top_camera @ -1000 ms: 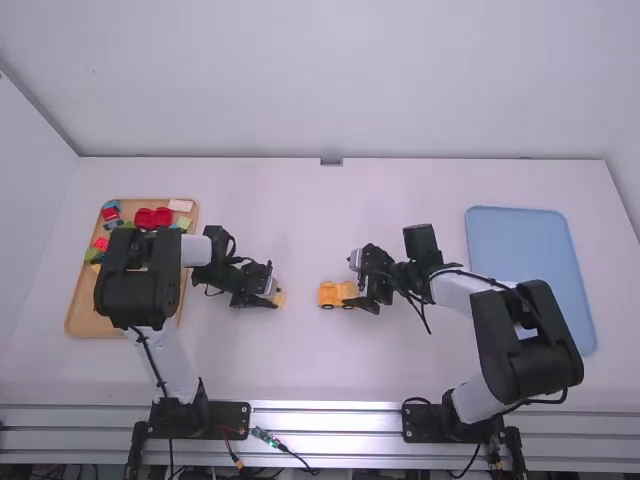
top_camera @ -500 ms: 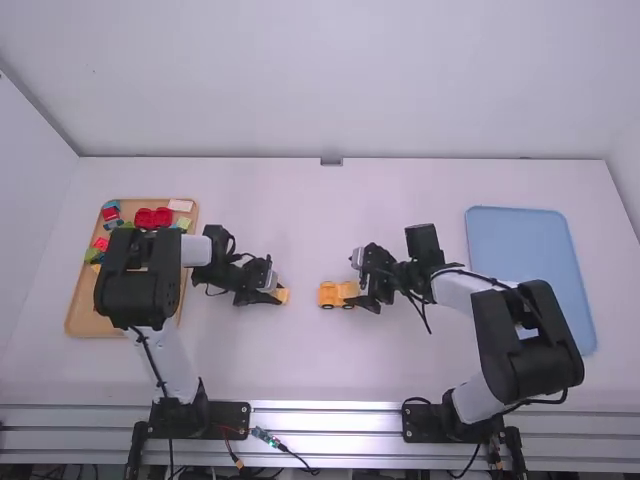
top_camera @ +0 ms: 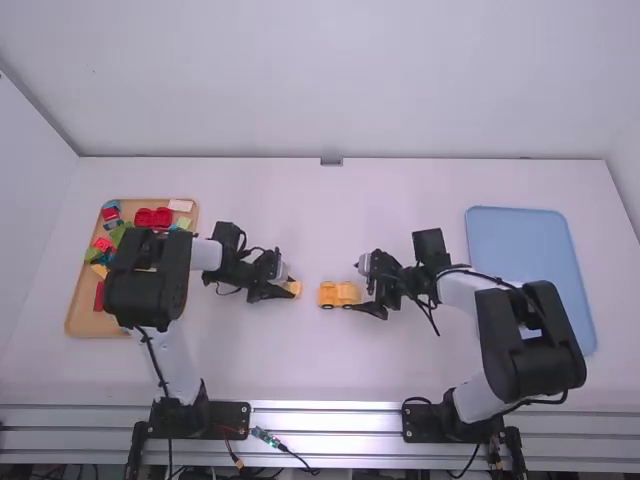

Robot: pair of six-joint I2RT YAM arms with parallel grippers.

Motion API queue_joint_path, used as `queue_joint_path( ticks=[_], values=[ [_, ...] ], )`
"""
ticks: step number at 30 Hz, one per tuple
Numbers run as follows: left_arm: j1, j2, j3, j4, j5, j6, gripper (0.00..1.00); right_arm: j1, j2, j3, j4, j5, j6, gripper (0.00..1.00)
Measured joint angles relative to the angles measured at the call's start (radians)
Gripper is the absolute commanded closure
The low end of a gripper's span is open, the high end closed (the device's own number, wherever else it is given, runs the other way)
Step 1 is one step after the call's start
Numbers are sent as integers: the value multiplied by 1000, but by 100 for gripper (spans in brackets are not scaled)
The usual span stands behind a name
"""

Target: Assemble lego blocks to make yellow taxi

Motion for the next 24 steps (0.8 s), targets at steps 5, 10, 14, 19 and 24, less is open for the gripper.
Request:
queue_joint_path(
  ticks=[5, 10, 14, 19, 24],
  values=[
    [-69, 0, 0, 57, -24, -143, 98, -21, 7, -94, 185, -57, -41, 1],
    [-112, -16, -2, 49, -52, -227, 98, -11, 138, -157, 489, -94, 19, 1],
    [-116, -89, -5, 23, -66, -264, 98, 11, 255, -158, 619, -114, 74, 1],
    [-125, -188, -36, 67, -106, -309, 98, 40, 350, -113, 621, -119, 126, 1],
    [-185, -241, -158, 263, -128, -356, 98, 44, 367, -70, 629, -126, 171, 1]
  ],
)
